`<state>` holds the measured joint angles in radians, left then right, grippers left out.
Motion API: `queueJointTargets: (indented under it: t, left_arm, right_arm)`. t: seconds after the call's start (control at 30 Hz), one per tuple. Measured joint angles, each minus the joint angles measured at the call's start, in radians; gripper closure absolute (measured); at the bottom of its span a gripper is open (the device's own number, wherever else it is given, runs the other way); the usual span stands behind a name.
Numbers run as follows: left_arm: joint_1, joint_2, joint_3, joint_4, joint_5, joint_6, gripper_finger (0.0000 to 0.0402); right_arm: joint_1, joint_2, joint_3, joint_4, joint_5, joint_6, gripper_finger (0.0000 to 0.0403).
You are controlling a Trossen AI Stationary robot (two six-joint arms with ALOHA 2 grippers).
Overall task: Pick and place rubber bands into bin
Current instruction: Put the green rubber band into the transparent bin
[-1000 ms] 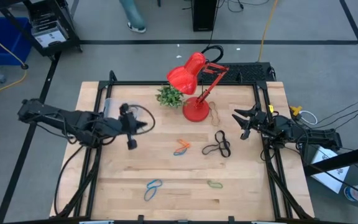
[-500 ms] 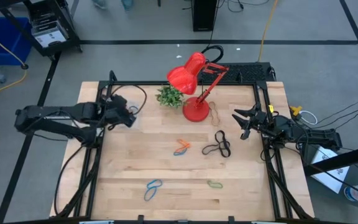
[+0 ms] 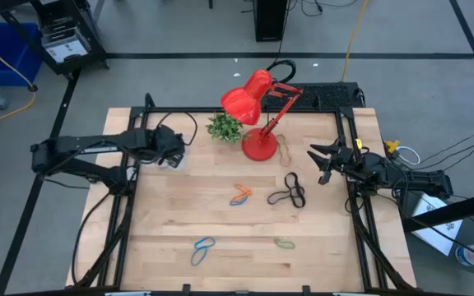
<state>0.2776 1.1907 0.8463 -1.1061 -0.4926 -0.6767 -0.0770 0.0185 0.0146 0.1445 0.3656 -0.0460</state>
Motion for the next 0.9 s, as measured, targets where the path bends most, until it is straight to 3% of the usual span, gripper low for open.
queueJointTargets:
  t: [0.4,0.9]
  left_arm:
    - [0.054,0.173,0.0,0.008,0.083,0.045,0.0398]
    - [0.082,0.198,0.0,0.01,0.12,0.09,0.0397]
  right_arm:
    - [0.0,0.0,0.0,0.0,0.0,0.0,0.0289]
    - [0.0,0.0,0.0,0.0,0.0,0.0,0.0289]
